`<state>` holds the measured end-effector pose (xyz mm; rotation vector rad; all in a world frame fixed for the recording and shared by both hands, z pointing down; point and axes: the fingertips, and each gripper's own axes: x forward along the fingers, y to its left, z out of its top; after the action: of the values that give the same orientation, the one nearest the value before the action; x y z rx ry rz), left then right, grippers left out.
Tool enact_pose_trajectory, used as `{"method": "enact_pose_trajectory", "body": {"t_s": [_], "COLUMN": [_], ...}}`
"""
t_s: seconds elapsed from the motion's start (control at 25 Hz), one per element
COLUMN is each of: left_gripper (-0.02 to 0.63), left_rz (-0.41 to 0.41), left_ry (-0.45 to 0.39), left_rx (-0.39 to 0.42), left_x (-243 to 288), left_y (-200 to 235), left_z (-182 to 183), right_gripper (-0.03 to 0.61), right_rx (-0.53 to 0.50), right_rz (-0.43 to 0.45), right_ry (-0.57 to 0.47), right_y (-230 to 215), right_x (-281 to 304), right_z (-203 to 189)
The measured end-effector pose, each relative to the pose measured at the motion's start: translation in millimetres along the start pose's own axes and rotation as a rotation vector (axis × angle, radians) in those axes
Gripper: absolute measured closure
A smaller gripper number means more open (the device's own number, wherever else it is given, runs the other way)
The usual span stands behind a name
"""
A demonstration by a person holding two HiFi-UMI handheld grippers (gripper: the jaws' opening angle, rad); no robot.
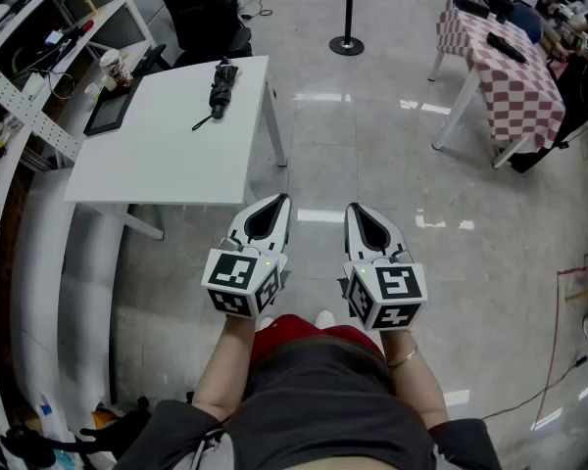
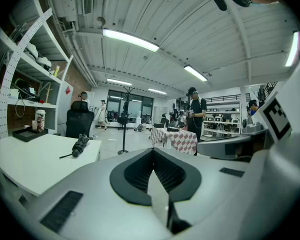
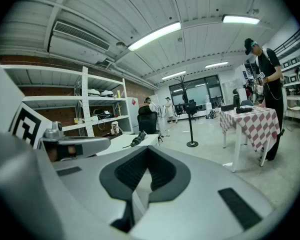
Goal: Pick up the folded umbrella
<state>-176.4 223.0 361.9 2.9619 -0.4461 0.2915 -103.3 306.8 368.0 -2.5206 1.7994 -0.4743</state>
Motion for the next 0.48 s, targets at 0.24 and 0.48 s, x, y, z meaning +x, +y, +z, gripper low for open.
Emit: {"method": "enact_pose_trajectory", "body": {"t_s": [0.24,0.48], "left_gripper": [0.601,0.601], "left_rz": [0.008,0.04], "left_ry": [-0.006,-0.016], "left_rx": [0.006,0.011], "left_x": [-2,-2], "left_y": [-5,-4], "left_z": [1,3], "right_gripper": [0.56,0.56], "right_rx": [-0.007,-0.001], "right_rz": [0.007,0.012], "right_ry": [-0.006,-0.026], "right_y": [-2,-11], "right_x": [-5,-6], "right_z": [1,5]}}
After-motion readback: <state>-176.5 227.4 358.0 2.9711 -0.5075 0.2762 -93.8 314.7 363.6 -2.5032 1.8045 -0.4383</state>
